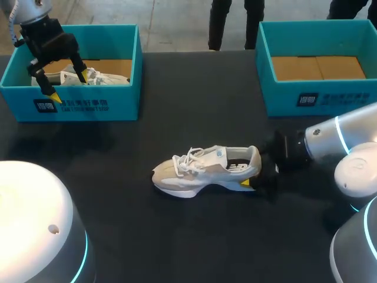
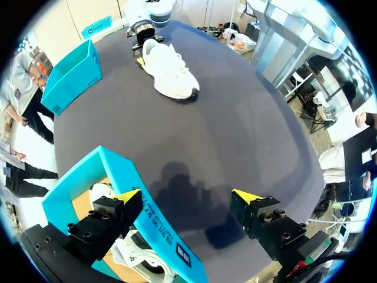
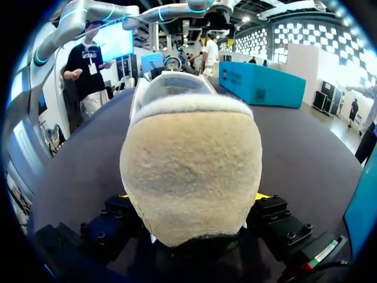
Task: Take the shoe out of the shoebox, open the shoe tongue, remove and reinsert the insole, then place the shoe into the shoebox
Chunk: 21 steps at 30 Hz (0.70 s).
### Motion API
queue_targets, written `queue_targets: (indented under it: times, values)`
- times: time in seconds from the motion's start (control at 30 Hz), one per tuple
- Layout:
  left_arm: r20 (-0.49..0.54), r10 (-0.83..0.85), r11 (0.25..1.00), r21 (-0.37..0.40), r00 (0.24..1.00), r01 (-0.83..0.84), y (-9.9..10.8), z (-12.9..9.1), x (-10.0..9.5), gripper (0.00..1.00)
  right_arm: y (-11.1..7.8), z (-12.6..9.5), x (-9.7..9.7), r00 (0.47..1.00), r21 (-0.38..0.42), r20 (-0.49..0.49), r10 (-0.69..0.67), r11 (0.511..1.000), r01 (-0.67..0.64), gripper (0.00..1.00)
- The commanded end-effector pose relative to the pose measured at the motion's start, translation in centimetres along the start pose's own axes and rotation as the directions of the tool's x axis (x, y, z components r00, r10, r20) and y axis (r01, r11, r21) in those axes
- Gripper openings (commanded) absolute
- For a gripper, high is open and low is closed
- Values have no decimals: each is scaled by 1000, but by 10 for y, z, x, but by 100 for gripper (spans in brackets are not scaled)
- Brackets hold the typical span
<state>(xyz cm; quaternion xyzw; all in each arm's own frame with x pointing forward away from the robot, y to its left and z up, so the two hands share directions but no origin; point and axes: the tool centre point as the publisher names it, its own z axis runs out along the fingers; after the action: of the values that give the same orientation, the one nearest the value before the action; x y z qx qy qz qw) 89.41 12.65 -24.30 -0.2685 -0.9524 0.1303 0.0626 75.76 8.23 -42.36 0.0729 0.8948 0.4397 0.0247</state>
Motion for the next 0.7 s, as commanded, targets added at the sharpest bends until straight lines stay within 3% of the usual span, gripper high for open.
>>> queue_targets:
  times: [0.03, 0.7]
  values:
    - [2, 1, 1000, -2, 1000, -1, 0, 0, 1, 100, 0, 4, -2, 1000, 3, -6, 0, 1000, 0, 0]
    - [2, 1, 1000, -2, 1000, -1, 0, 0, 1, 100, 1, 5, -2, 1000, 2, -18, -3, 1000, 3, 0]
